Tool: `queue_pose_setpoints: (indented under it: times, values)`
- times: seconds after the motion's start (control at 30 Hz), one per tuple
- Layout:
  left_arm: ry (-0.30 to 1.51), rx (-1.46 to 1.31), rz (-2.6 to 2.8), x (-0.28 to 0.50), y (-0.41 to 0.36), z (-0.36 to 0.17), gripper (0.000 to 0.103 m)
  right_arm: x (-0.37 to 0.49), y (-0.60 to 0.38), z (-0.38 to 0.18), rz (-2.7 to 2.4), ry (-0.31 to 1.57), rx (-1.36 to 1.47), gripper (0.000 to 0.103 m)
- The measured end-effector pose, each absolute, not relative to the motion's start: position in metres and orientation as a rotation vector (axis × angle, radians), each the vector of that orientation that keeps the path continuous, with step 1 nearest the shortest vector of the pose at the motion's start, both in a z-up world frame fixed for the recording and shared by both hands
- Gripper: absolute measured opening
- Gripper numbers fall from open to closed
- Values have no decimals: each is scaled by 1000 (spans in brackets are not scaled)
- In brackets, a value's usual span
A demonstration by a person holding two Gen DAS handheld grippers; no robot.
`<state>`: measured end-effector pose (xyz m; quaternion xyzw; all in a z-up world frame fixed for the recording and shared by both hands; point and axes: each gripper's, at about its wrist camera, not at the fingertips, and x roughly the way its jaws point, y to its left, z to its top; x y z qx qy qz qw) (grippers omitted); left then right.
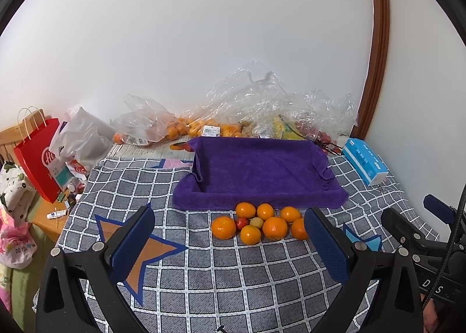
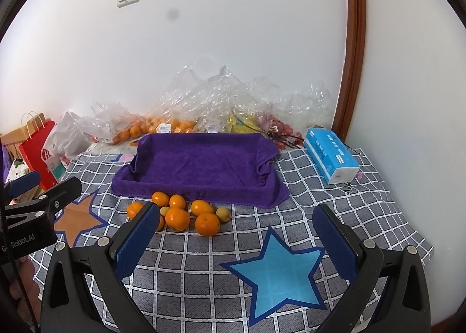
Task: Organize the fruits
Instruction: 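Lower the left tool onto a large orange while the right tool grasps another orange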
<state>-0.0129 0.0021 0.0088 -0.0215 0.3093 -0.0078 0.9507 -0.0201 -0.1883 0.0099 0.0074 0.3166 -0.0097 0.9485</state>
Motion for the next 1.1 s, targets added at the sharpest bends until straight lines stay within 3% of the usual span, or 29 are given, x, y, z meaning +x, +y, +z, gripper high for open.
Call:
queue_pose_setpoints:
  times: [1.1]
  values:
    - [795, -86, 14, 58, 30, -62, 103, 50, -209, -52, -53, 741, 70, 103]
